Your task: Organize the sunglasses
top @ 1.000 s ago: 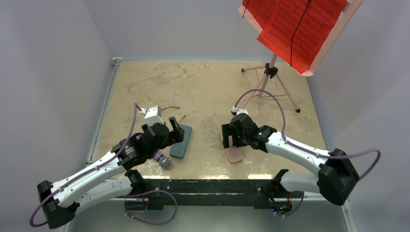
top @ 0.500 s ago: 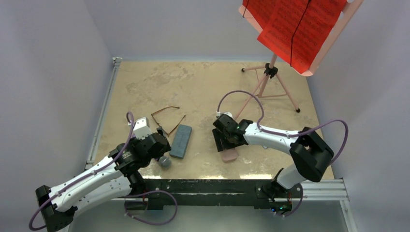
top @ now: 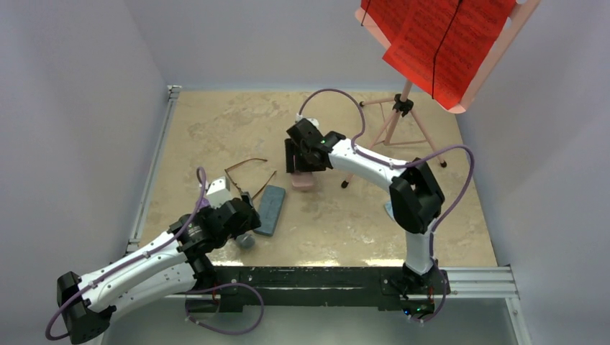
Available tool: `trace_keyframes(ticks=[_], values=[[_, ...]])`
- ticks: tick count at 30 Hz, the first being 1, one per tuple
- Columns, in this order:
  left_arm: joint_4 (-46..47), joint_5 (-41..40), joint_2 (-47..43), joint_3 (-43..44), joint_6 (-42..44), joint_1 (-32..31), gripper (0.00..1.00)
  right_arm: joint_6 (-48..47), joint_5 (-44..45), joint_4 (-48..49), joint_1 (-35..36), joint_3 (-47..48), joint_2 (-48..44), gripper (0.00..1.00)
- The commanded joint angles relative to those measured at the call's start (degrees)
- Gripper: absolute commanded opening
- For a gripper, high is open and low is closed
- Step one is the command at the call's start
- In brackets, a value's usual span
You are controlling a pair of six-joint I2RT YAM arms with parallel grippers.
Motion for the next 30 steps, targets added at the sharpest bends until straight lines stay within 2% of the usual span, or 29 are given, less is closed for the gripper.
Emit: trace_keyframes(ticks=[1, 4, 9, 11, 17, 21, 24, 27, 30], values=[[4.4, 3.2, 0.1, -0.4, 2.1, 0.3, 1.00, 0.9, -0.3, 1.3, -5.2, 9.1, 6.0, 0.58], [5.2, 4.3, 1.3, -0.3, 2.8, 0.3, 1.00, 0.7, -0.5, -1.2, -7.8, 15.3, 11.7, 0.65], [7.4, 6.0, 3.1, -0.7, 4.6, 0.3, 1.00, -0.3, 0.0, -4.5, -8.6, 21.6, 15.7, 0.83], [8.2, 6.3, 4.2, -0.4, 5.2, 0.3, 1.00, -0.2, -0.7, -4.4, -8.6, 21.1, 14.5, 0.94], [9.6, 8.0, 8.3, 1.1, 7.2, 0.2, 1.00, -0.2, 1.3, -2.9, -8.5, 16.2, 5.5, 0.98], [13.0, 10.0, 10.6, 1.5, 11.4, 0.3, 1.00, -0.5, 2.8, 0.2, -8.1, 6.5, -7.6, 0.98], [15.8, 11.6, 13.0, 2.8, 15.4, 0.3, 1.00, -0.1, 2.9, 5.9, -7.6, -7.1, -19.5, 0.98], [18.7, 12.4, 16.8, 4.8, 18.6, 0.2, 1.00, 0.0, -2.8, 14.3, -7.6, -24.6, -30.7, 0.98], [20.3, 10.6, 21.1, 6.3, 20.1, 0.2, 1.00, 2.4, -5.3, 18.9, -7.6, -36.7, -39.2, 0.98]])
